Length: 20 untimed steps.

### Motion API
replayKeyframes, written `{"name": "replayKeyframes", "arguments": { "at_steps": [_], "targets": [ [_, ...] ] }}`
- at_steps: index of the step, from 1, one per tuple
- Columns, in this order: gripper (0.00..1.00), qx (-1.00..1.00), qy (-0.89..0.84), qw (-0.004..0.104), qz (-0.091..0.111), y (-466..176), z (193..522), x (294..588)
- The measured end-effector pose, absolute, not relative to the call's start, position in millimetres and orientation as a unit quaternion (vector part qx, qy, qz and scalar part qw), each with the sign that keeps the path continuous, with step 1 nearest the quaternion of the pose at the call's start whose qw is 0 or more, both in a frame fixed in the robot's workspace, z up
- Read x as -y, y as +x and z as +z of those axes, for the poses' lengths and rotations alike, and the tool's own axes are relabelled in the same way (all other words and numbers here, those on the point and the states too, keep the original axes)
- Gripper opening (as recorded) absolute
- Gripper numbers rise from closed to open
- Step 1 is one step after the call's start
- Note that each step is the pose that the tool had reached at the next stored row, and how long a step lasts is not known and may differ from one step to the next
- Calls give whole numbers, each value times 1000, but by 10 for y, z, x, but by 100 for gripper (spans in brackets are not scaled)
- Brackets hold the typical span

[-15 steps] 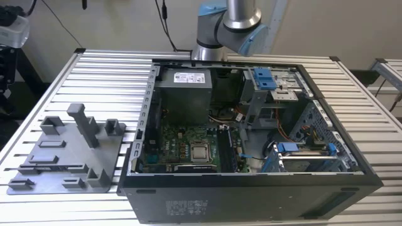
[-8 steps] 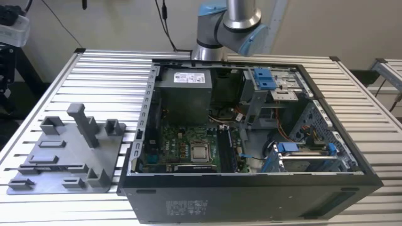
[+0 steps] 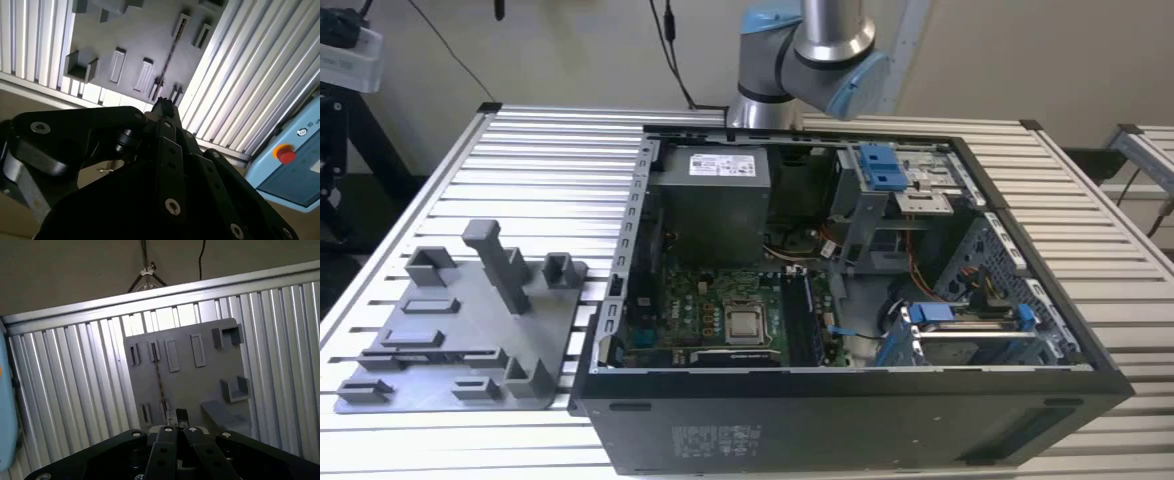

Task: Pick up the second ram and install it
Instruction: 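Pick up the second ram and move it above second insertion slot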

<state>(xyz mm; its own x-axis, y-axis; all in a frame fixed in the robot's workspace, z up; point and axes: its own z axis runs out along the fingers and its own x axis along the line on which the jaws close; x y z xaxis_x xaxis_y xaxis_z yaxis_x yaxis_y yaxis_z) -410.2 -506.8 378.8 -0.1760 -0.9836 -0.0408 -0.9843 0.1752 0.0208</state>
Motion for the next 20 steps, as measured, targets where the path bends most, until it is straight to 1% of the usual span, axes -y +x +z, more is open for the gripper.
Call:
{"name": "replayKeyframes", "arguments": {
  "at_steps": [20],
  "targets": [
    [11,-722,-692,8,22,-4102,3779,5072]
  ]
}}
